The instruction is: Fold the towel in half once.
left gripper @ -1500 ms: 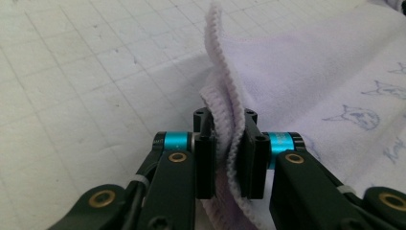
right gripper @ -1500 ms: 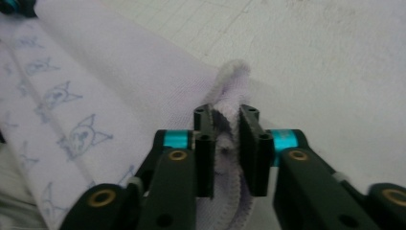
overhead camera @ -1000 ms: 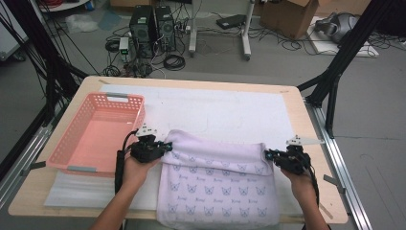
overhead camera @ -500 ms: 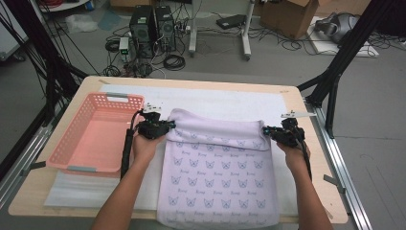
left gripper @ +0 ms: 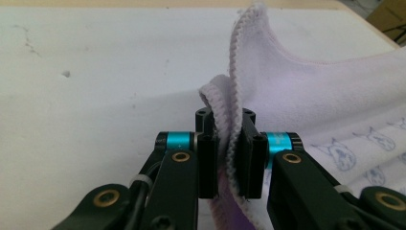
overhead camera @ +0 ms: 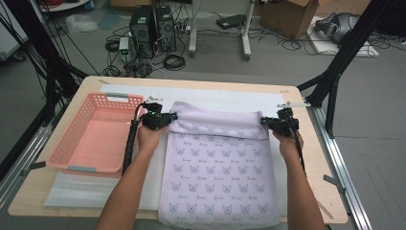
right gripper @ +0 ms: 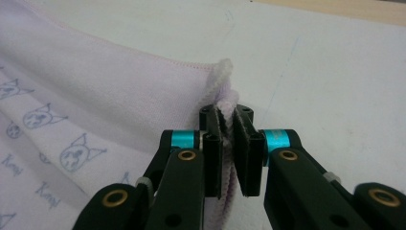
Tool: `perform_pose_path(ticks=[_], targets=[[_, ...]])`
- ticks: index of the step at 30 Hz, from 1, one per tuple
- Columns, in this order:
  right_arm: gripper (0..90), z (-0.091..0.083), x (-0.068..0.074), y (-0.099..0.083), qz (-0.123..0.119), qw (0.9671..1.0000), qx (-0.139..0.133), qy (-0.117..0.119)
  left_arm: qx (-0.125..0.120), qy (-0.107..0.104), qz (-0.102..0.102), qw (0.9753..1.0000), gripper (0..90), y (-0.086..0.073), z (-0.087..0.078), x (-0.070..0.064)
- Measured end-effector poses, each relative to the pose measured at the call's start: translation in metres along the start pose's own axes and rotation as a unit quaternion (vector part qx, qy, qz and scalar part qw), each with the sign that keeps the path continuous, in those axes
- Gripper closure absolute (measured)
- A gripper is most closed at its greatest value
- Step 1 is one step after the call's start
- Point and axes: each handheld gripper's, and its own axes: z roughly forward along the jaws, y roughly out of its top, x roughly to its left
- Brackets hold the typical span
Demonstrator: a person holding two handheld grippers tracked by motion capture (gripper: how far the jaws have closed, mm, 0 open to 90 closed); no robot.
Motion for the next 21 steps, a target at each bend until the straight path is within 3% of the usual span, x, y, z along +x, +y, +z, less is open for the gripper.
perform_pose_path(ticks=[2, 3, 5, 8, 12, 14, 16, 18, 19, 21], targets=[[78.3, 0.003, 0.000, -0.001, 0.002, 1.0000, 0.008, -0.004, 0.004, 0.004, -0.008, 1.0000, 72.0, -0.001, 0.001, 0.002], [74.1, 0.004, -0.001, -0.002, 0.009, 0.9999, 0.007, -0.003, 0.004, 0.015, -0.014, 0.9998, 63.5, 0.000, 0.001, 0.004], [63.2, 0.002, -0.002, -0.002, 0.019, 0.9997, -0.008, -0.013, -0.006, 0.021, -0.026, 0.9994, 53.9, 0.001, -0.001, 0.007], [61.2, -0.005, -0.006, -0.001, 0.043, 0.9984, -0.029, -0.021, -0.013, 0.027, -0.022, 0.9993, 48.1, 0.002, -0.003, 0.008], [60.3, -0.006, -0.006, -0.002, 0.051, 0.9985, -0.020, -0.007, -0.014, 0.021, -0.021, 0.9995, 46.2, 0.001, -0.001, 0.006], [60.4, -0.004, -0.002, -0.002, 0.048, 0.9987, -0.017, 0.006, -0.003, 0.014, -0.011, 0.9998, 48.3, -0.001, 0.001, 0.003], [60.4, 0.000, 0.004, -0.002, 0.034, 0.9994, -0.002, 0.009, 0.008, 0.005, -0.002, 1.0000, 56.3, -0.003, 0.003, 0.001], [62.0, 0.007, 0.009, -0.004, 0.022, 0.9994, 0.025, -0.002, 0.013, 0.003, 0.016, 0.9998, 73.9, -0.005, 0.003, -0.002], [66.7, 0.010, 0.010, -0.004, 0.016, 0.9993, 0.033, -0.008, 0.013, 0.008, 0.024, 0.9996, 83.7, -0.007, 0.002, -0.003], [80.9, 0.013, 0.011, -0.007, 0.004, 0.9989, 0.046, -0.009, 0.015, 0.007, 0.026, 0.9995, 86.5, -0.008, 0.002, -0.005]])
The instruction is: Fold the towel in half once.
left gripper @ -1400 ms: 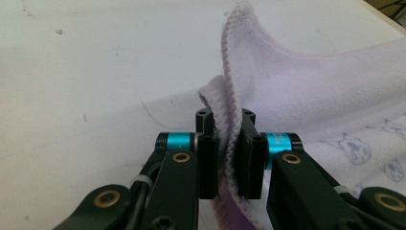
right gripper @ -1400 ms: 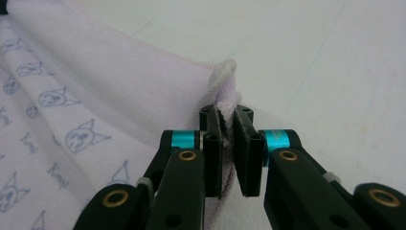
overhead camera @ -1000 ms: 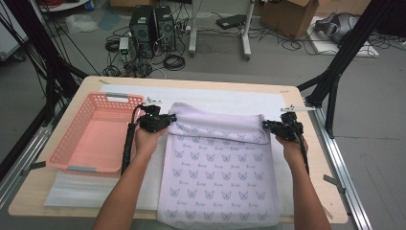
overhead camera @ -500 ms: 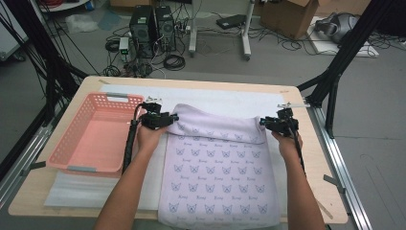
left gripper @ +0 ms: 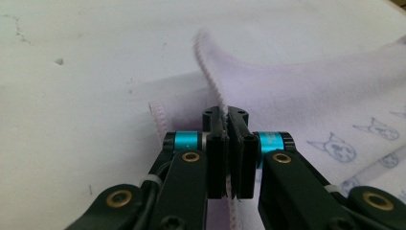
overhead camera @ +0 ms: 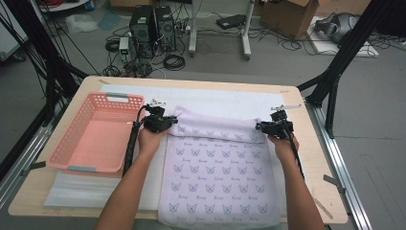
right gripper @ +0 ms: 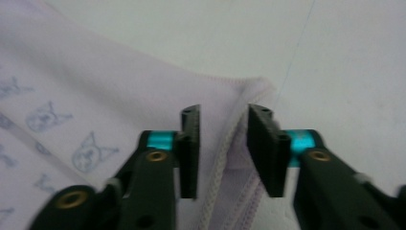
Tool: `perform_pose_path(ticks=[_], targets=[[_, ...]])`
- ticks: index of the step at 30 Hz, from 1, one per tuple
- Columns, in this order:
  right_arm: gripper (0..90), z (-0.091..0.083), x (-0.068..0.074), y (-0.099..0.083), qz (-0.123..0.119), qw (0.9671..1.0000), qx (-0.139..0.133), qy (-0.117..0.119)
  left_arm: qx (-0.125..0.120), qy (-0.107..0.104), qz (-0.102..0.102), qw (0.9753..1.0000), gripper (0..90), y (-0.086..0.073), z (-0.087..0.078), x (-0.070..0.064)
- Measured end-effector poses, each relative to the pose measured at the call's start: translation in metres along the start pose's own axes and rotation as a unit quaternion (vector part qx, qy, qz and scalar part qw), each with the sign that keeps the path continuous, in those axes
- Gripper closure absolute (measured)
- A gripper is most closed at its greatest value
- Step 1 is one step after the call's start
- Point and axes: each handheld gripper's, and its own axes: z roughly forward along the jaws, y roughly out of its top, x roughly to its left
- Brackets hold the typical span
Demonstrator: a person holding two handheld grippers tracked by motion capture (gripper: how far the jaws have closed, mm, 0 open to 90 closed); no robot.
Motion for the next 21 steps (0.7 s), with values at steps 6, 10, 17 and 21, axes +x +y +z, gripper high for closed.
perform_pose_path(ticks=[6, 10, 17, 21], targets=[[85.8, -0.012, -0.003, -0.005, -0.005, 0.9997, -0.010, -0.020, -0.020, -0.007, 0.004, 0.9998, 86.9, -0.004, -0.013, -0.001], [85.6, -0.023, 0.000, -0.010, -0.017, 0.9996, -0.012, -0.017, -0.036, -0.010, 0.005, 0.9993, 86.8, -0.014, -0.026, -0.004], [85.6, -0.048, 0.019, -0.022, -0.052, 0.9979, -0.033, -0.020, -0.061, -0.034, 0.020, 0.9974, 86.5, -0.031, -0.053, -0.019], [85.7, -0.060, 0.024, -0.038, -0.054, 0.9974, -0.046, -0.012, -0.057, -0.042, 0.046, 0.9964, 86.5, -0.047, -0.066, -0.029]])
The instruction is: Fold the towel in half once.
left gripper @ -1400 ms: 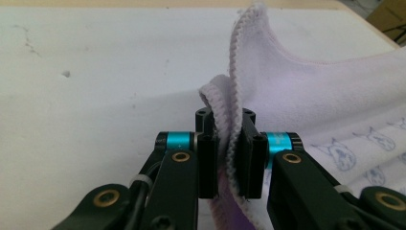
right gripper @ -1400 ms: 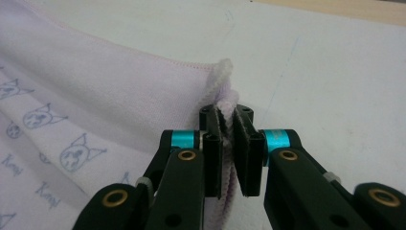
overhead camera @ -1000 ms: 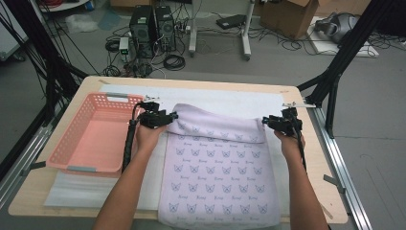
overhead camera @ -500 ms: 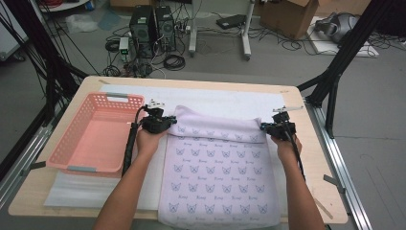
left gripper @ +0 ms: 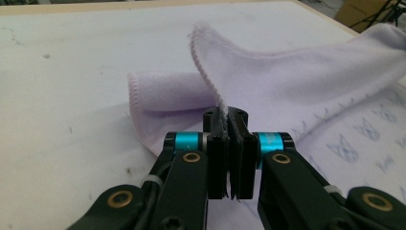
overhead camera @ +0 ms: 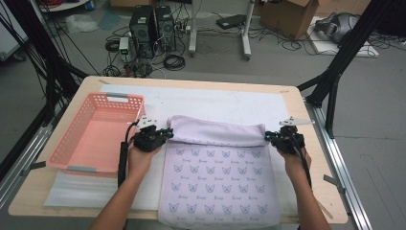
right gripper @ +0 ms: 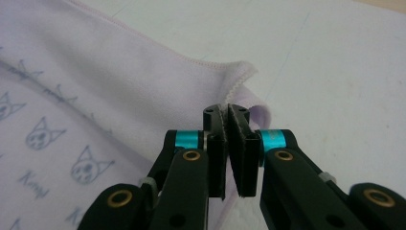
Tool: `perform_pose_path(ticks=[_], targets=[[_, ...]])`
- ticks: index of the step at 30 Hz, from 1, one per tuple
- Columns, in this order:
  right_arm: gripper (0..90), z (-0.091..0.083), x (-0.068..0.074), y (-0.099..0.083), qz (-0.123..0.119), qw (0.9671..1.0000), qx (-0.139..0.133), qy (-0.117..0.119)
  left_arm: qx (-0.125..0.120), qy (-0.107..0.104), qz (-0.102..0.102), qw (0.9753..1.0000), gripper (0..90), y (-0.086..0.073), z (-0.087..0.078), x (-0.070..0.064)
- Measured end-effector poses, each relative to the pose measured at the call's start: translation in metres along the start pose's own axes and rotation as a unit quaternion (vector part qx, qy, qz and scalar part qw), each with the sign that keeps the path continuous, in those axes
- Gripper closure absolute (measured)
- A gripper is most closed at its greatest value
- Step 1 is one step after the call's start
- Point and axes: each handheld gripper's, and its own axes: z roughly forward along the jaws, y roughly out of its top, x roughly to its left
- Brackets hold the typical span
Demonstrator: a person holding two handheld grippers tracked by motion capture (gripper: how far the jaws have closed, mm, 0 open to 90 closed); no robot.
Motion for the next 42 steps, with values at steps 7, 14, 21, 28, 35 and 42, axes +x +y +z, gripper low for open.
perform_pose_path(ticks=[7, 14, 21, 28, 35, 42], targets=[[85.6, -0.024, 0.011, -0.032, -0.004, 0.9997, -0.021, 0.014, 0.002, -0.012, 0.017, 0.9998, 86.6, -0.024, -0.023, -0.011], [86.4, -0.046, 0.019, -0.058, -0.011, 0.9992, -0.031, 0.021, 0.008, -0.026, 0.032, 0.9991, 86.0, -0.044, -0.040, -0.023], [76.0, -0.059, 0.017, -0.066, 0.008, 0.9984, -0.050, 0.025, -0.013, -0.019, -0.001, 0.9997, 48.5, -0.040, -0.047, -0.021], [51.9, -0.044, 0.028, -0.050, 0.009, 0.9970, -0.068, 0.036, -0.022, -0.022, -0.001, 0.9995, 44.6, -0.025, -0.035, -0.018], [55.1, -0.002, 0.027, -0.033, 0.003, 0.9998, -0.017, 0.007, 0.039, -0.020, 0.024, 0.9987, 67.0, -0.020, -0.005, -0.021], [84.7, -0.004, 0.028, -0.040, -0.019, 0.9990, 0.013, 0.038, 0.015, -0.030, 0.025, 0.9991, 85.4, -0.024, -0.017, -0.025]])
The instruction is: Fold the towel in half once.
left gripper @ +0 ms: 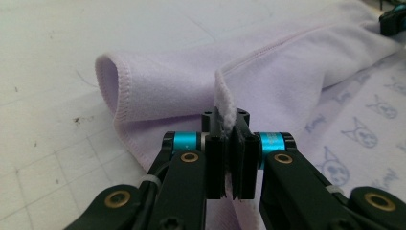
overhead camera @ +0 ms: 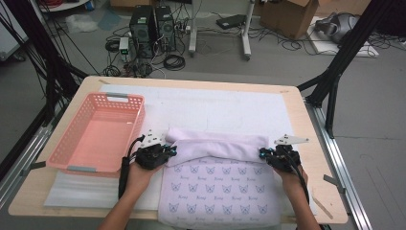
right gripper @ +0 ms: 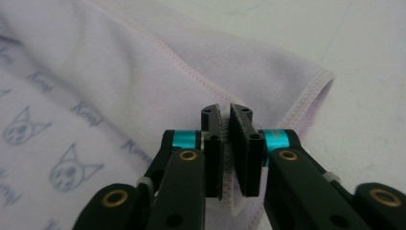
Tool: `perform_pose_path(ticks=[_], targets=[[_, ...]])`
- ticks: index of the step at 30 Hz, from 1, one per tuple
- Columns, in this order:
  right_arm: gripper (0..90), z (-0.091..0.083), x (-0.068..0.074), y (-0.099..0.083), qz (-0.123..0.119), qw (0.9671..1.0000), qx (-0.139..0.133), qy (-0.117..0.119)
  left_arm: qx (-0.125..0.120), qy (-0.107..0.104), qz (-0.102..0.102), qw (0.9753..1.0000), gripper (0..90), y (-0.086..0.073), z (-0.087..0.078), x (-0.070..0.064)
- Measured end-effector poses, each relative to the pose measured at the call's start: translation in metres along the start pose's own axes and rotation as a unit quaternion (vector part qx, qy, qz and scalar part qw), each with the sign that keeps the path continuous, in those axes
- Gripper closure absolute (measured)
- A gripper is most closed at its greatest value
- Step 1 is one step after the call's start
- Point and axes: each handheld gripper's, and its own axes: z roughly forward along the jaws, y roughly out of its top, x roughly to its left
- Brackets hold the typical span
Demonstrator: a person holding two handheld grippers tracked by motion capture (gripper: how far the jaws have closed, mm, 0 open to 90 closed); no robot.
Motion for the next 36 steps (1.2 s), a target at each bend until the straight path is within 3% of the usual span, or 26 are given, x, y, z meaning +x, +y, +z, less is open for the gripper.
perform_pose_path(ticks=[5, 10, 14, 18, 27, 33, 34, 36], targets=[[85.3, -0.018, 0.007, -0.006, -0.009, 0.9996, -0.027, 0.003, -0.026, -0.004, 0.008, 0.9996, 84.1, -0.004, -0.020, -0.006], [85.3, -0.038, 0.016, -0.021, -0.020, 0.9993, -0.031, 0.002, -0.021, -0.018, 0.031, 0.9991, 85.0, -0.016, -0.035, -0.017], [85.3, -0.054, 0.022, -0.033, -0.031, 0.9989, -0.036, 0.001, -0.020, -0.027, 0.038, 0.9987, 85.3, -0.023, -0.045, -0.024], [85.3, -0.071, 0.025, -0.043, -0.027, 0.9980, -0.055, 0.011, -0.022, -0.038, 0.042, 0.9982, 85.3, -0.027, -0.055, -0.031], [85.3, -0.082, 0.038, -0.060, -0.041, 0.9984, -0.033, 0.022, -0.001, -0.048, 0.051, 0.9976, 85.3, -0.043, -0.066, -0.041], [85.2, -0.089, 0.045, -0.070, -0.038, 0.9985, -0.023, 0.033, 0.007, -0.060, 0.054, 0.9967, 84.5, -0.050, -0.075, -0.047], [84.5, -0.090, 0.046, -0.071, -0.039, 0.9984, -0.021, 0.035, 0.006, -0.058, 0.049, 0.9971, 80.5, -0.050, -0.076, -0.047], [71.1, -0.092, 0.045, -0.071, -0.031, 0.9986, -0.028, 0.032, -0.004, -0.054, 0.023, 0.9983, 56.7, -0.044, -0.076, -0.042]])
